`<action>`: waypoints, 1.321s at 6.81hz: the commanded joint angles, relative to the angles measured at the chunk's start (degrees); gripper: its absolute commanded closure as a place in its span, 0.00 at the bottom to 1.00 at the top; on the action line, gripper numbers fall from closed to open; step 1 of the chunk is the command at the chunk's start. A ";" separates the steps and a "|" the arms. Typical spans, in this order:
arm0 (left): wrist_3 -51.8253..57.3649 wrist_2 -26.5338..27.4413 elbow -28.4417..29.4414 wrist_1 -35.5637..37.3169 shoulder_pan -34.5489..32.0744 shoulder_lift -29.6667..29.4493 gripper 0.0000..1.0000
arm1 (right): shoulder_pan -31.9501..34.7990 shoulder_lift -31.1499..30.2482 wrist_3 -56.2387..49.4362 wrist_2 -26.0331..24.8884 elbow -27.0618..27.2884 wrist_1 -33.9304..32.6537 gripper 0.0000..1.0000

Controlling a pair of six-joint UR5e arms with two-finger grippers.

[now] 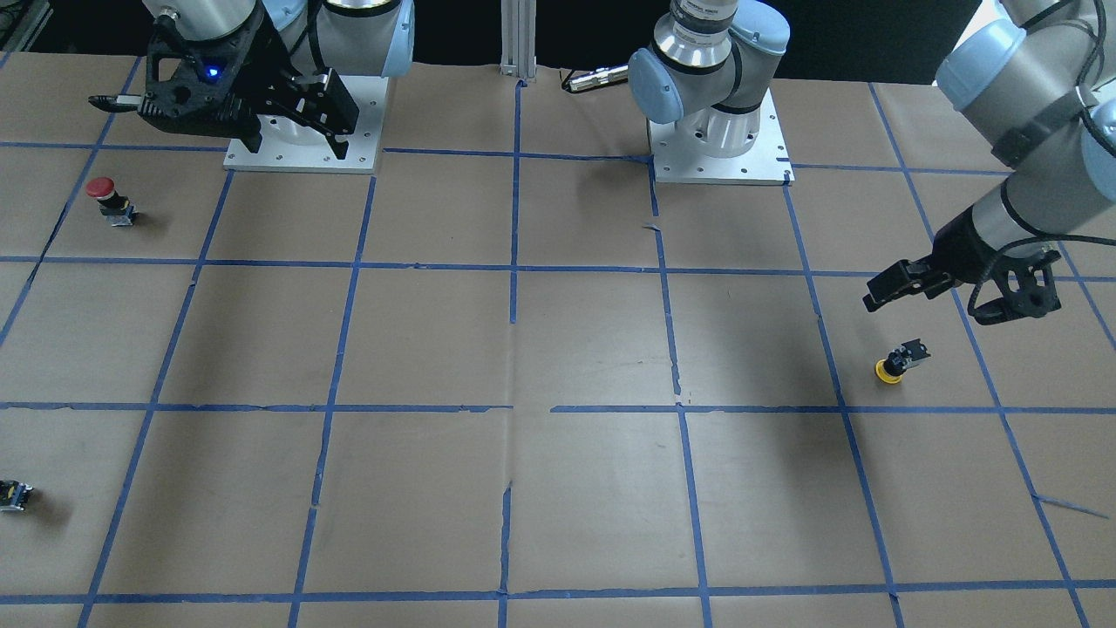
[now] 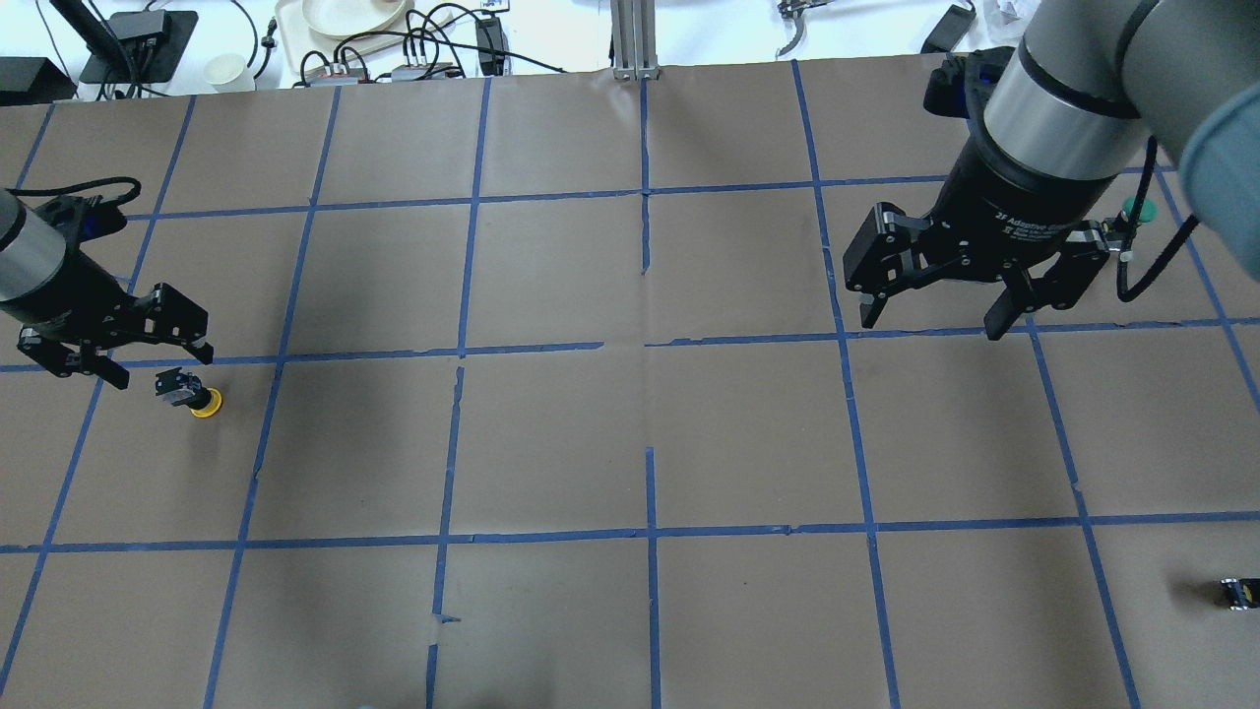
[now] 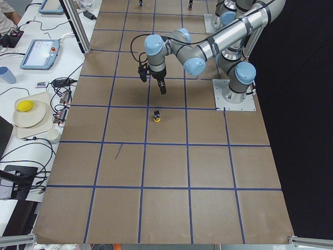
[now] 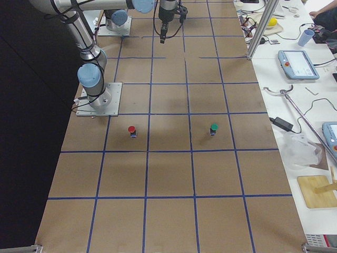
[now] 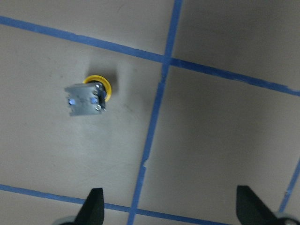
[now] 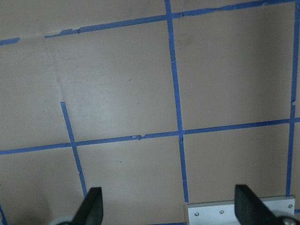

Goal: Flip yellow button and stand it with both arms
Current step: 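Lower the left gripper onto the yellow button lying on its side, then close the left gripper on the yellow button's metal base and lift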

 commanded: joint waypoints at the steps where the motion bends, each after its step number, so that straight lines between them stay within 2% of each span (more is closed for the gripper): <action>1: 3.43 2.15 -0.97 7.86 3.10 -6.23 0.00 | -0.50 0.25 0.00 -0.04 -0.02 0.69 0.00; 2: 2.65 1.71 -0.97 8.58 3.10 -7.48 0.00 | -1.02 -0.18 0.88 0.47 -0.02 2.43 0.00; 4: -0.42 1.53 -0.79 9.98 2.75 -8.80 0.01 | -0.85 0.16 12.09 0.83 0.06 3.16 0.00; 5: -0.34 1.62 -0.88 11.64 2.83 -9.85 0.02 | -0.94 0.25 12.31 0.92 -0.02 2.72 0.00; 6: -0.60 1.62 -0.97 12.18 2.66 -10.12 0.07 | -0.94 0.16 12.40 0.66 0.06 2.89 0.00; 7: -0.43 1.62 -0.88 12.19 2.66 -10.13 0.22 | -0.94 0.16 12.40 0.83 -0.11 2.89 0.00; 8: -0.78 1.45 -0.79 12.19 2.57 -9.95 0.53 | -1.20 -0.36 11.97 0.31 -0.20 3.41 0.00; 9: -0.69 1.27 -0.71 12.19 2.57 -9.86 0.65 | -0.94 0.16 12.40 0.65 0.06 5.68 0.00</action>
